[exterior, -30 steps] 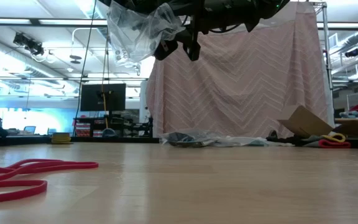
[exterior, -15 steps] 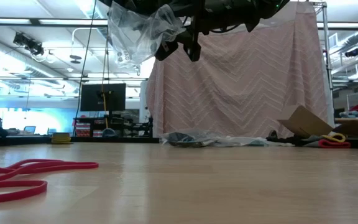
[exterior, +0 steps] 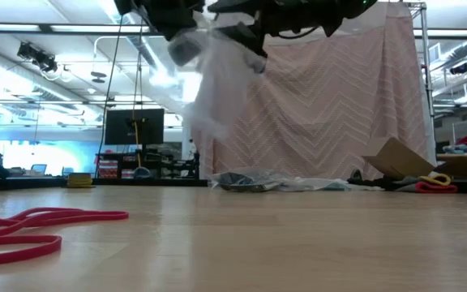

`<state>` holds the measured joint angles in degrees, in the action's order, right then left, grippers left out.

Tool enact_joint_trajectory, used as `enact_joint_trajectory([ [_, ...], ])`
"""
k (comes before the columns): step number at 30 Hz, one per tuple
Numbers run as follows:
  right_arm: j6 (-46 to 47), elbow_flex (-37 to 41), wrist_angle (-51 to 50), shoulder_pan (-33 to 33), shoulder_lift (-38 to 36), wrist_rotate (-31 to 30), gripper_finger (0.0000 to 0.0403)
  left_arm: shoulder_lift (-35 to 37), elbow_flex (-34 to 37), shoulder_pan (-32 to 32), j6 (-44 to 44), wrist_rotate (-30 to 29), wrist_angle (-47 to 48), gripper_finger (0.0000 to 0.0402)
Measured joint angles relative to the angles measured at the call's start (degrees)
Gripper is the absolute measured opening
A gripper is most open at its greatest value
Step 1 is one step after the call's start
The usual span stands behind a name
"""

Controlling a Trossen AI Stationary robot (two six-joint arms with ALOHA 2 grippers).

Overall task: Sort rubber bands
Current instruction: Open the transparent zip bag, then prepare the red rubber bands to the center of the table

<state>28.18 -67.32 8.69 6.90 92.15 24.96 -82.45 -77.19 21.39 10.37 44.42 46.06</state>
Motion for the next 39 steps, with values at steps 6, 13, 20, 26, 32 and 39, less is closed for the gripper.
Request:
enact_joint_trajectory([
  [6,-1.3,-1.7,1.3,0.9,-1.5,0.4,0.0139,1.2,0.0,0.0,-0.1,-1.4,-0.1,0.0000],
  [13,-0.7,-1.9,0.1,0.7,-2.0,4.7,0.0139,1.4,0.0,-0.4,0.2,-6.3,-0.2,0.0000],
  [20,0.5,-1.8,-3.1,-0.9,-2.0,6.7,0.0130,2.1,0.0,0.3,1.0,-6.3,3.4,0.0000],
  [26,-3.3,-1.8,-12.8,-3.0,-2.0,1.8,0.0124,4.7,0.0,0.3,3.1,-6.4,12.4,0.0000],
  [32,-14.7,-1.4,-20.0,-7.8,0.2,-7.9,0.0124,11.5,0.0,-0.1,1.3,-6.9,14.4,0.0000],
  [39,-18.8,-1.1,-12.9,-10.8,7.4,-7.8,0.0126,19.3,0.0,-0.2,-5.6,-10.9,16.5,0.0000],
])
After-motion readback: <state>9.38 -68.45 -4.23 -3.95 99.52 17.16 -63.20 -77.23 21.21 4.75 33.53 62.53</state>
